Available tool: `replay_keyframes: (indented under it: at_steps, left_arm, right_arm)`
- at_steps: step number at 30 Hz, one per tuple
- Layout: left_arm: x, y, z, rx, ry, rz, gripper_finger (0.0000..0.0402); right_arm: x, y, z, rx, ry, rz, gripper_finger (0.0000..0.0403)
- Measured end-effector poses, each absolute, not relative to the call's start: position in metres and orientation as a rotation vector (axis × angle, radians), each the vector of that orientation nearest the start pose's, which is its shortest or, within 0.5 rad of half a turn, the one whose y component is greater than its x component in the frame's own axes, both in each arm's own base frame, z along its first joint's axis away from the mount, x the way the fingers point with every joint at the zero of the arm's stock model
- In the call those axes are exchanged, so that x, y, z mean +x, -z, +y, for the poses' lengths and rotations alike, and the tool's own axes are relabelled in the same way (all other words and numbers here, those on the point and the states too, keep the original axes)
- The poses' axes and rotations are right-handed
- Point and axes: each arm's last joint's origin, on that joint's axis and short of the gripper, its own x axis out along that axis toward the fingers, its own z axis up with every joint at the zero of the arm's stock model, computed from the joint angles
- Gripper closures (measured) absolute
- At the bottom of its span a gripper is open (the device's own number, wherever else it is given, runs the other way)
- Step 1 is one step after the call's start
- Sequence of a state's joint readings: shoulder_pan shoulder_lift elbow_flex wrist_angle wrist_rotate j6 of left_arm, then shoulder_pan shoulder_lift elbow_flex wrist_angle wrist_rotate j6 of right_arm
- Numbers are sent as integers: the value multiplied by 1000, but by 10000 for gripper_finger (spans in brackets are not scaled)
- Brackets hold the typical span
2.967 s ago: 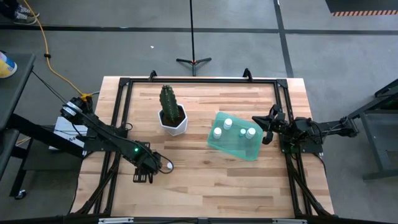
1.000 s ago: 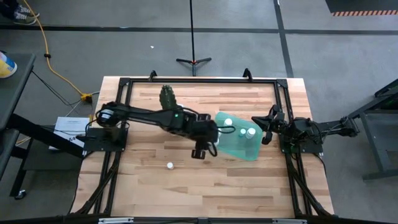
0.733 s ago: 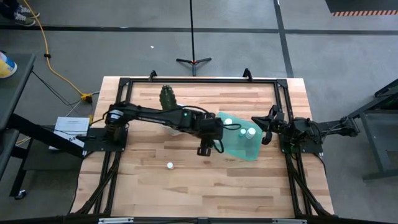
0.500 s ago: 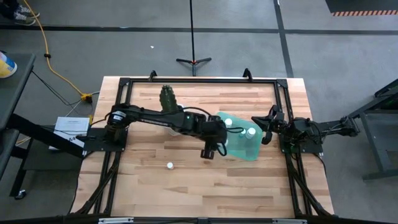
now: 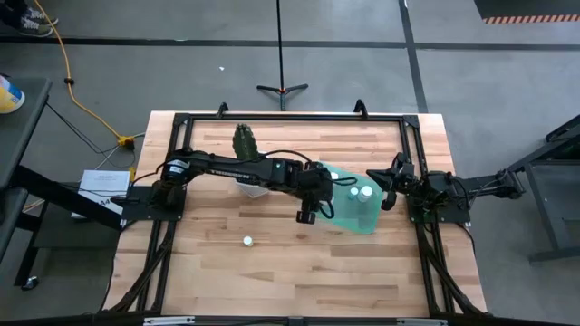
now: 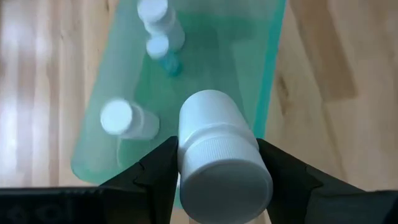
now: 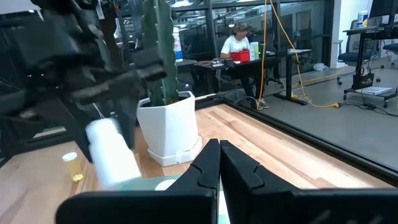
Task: Pick and place pill bottles into a basket
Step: Put the white pill bottle into the light green bin
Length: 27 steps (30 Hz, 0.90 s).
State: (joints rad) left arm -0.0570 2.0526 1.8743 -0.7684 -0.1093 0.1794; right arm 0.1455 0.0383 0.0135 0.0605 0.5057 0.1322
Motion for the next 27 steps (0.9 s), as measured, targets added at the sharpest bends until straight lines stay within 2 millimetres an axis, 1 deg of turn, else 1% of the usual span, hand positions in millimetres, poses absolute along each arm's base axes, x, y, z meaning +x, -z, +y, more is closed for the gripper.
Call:
replay_keyframes:
  at_steps: [3,5,9,13,18,20,22,27]
  left_arm:
    - [449,-266,-19,245,34,1005,184]
    - [451,-264,-20,247,30,994,186]
    - [449,-261,-20,255,38,1037,181]
    - [446,-254,-20,281,62,1091,179]
    - [448,-247,-21,296,100,1116,184]
    - [451,-242,-21,313,115,1113,182]
    - [449,-237,-21,320,129,1150,178]
    - [449,-236,-21,354,182,1157,180]
  right_arm:
    - [97,-171,0,142,357,-58,401]
    - [97,-171,0,142,357,-58,401]
    - [97,-171,0,142,357,-57,401]
    - [97,-171,0,141,357,-57,402]
    - [97,-171,0,140,357,-57,401]
    - [97,-171,0,140,357,-57,402]
    - [97,-171,0,140,357,-57,401]
    - [97,-171,0,140,357,-57,402]
